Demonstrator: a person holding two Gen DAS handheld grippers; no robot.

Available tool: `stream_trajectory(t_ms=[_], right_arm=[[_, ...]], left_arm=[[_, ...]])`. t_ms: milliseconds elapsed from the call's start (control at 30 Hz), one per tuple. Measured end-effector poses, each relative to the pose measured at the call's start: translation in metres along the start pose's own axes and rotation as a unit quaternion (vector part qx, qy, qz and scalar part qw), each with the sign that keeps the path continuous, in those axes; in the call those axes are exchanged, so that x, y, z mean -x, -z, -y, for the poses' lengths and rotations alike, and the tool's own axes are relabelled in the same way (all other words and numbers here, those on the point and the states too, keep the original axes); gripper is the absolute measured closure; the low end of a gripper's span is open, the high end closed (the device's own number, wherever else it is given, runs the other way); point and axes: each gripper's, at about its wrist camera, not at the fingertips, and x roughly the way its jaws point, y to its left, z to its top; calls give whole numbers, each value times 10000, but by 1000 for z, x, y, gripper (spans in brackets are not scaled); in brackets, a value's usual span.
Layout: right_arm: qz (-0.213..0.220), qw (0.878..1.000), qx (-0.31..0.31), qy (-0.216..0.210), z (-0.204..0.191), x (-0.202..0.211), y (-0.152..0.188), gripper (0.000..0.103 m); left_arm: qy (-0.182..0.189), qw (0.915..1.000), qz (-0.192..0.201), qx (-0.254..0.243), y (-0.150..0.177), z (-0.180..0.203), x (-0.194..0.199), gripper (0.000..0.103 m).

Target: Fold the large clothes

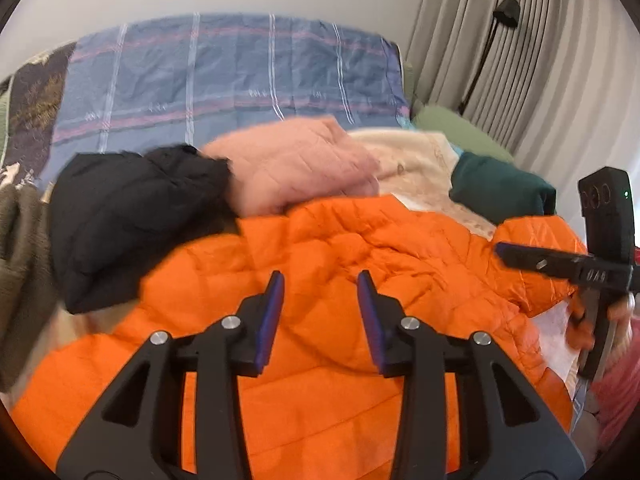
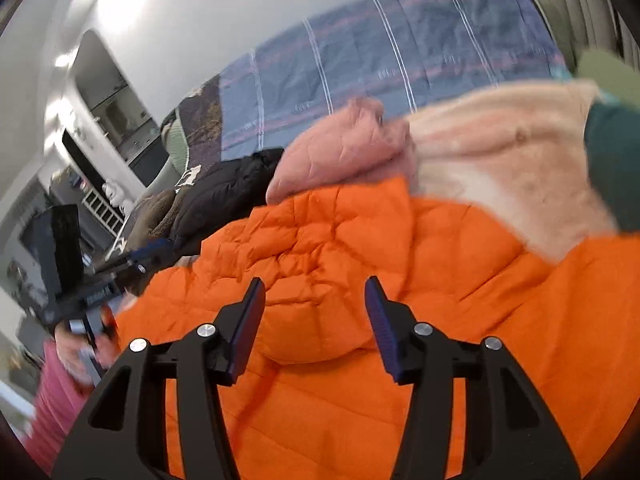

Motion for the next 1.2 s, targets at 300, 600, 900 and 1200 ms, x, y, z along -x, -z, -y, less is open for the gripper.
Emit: stream_trajectory(t_ms=[300,600,900,1200], right_arm=[[-485,9974,-82,534,13,-94,52,71],[-299,9985,-7,459,15,-93,58,69],[102,9951,457,874,-13,-34,62,67],[52,9912,577,1193,-46,-43,51,50]], left_arm=[[-603,9939,-915,-144,50,13,-113,66],[-647,9955,-671,-194,61,16,-108,64],[-818,9956,-131,428,76,-6,-5,27],[-1618,9628,328,2139,178,-118,151,25]])
